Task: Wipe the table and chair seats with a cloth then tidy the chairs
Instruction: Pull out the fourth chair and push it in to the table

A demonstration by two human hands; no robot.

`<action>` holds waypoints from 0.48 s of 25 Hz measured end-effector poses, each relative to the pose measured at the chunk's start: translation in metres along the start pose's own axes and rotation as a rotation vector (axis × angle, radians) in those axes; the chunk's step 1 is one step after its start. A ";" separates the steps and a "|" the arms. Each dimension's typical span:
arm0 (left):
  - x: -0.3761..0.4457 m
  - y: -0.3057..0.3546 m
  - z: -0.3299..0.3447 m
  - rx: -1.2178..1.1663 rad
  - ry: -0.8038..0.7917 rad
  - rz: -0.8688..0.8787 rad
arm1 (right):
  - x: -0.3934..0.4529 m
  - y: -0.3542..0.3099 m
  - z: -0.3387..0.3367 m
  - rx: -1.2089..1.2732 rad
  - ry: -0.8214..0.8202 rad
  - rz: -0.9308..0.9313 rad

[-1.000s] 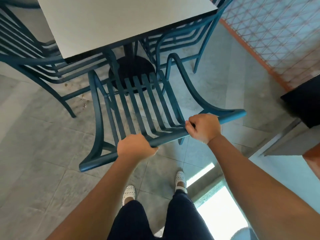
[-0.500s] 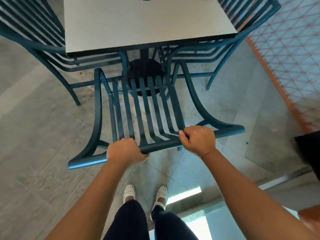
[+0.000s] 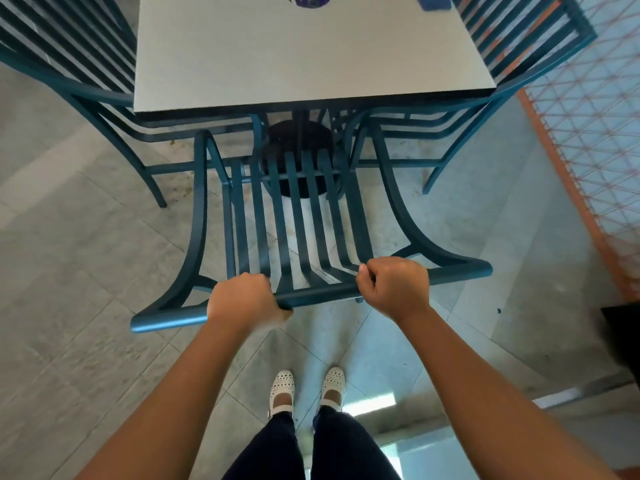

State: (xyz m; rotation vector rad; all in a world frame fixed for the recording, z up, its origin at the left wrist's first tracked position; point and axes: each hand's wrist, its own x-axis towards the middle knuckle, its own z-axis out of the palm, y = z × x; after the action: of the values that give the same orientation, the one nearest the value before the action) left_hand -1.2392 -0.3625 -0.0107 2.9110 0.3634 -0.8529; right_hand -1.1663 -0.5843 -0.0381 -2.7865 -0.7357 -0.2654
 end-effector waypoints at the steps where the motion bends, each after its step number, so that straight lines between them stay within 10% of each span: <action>1: 0.003 0.000 -0.001 -0.005 -0.008 -0.006 | 0.003 0.001 0.001 0.016 0.004 0.002; 12: 0.012 -0.001 -0.006 0.031 -0.045 -0.011 | 0.010 0.007 0.008 0.110 0.033 -0.061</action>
State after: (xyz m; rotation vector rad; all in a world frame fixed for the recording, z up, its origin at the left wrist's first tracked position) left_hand -1.2261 -0.3583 -0.0123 2.9154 0.3656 -0.9317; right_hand -1.1537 -0.5835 -0.0443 -2.6529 -0.8032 -0.2730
